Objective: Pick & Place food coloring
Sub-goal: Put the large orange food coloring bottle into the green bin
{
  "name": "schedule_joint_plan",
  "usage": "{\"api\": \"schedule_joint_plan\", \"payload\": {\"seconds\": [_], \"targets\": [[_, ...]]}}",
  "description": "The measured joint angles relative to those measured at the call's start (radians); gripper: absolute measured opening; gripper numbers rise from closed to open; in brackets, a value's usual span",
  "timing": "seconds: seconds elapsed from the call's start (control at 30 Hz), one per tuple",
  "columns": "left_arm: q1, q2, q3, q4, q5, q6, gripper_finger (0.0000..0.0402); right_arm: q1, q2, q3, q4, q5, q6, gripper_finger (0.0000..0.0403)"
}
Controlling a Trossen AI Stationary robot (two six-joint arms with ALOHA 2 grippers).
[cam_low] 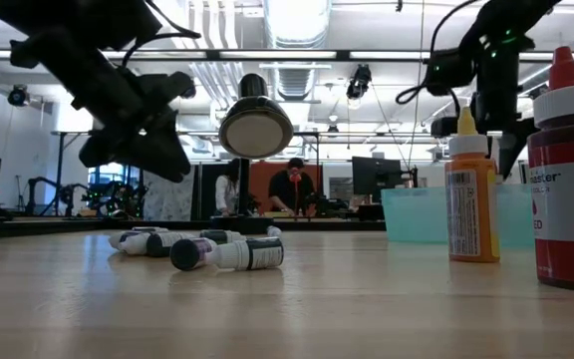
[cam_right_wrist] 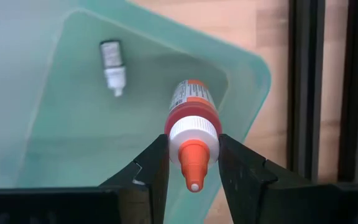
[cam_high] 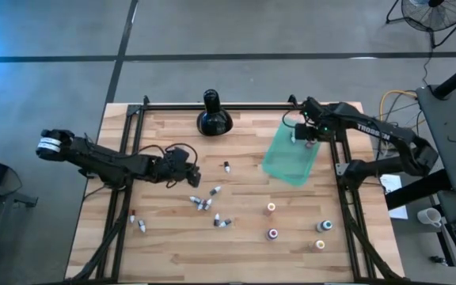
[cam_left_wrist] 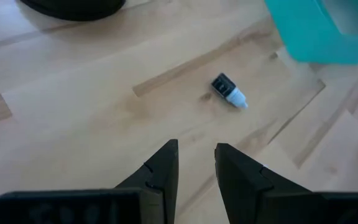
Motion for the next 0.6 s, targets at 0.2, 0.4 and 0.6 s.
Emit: {"api": "schedule_joint_plan", "payload": {"seconds": [0.2,0.4,0.6], "targets": [[0.02,0.0,0.0,0.01,0.001,-0.003,0.008,-0.082,0.039,0.004,0.049,0.0,-0.094,0.0111],[0.026,0.0,0.0,0.009,0.0,-0.003,0.008,-0.121,0.041,0.01,0.061,-0.008,-0.159,0.0111],[0.028,0.0,0.0,0.009,-0.001,-0.003,0.008,-0.131,0.042,0.011,0.06,-0.007,-0.187,0.0129]]}}
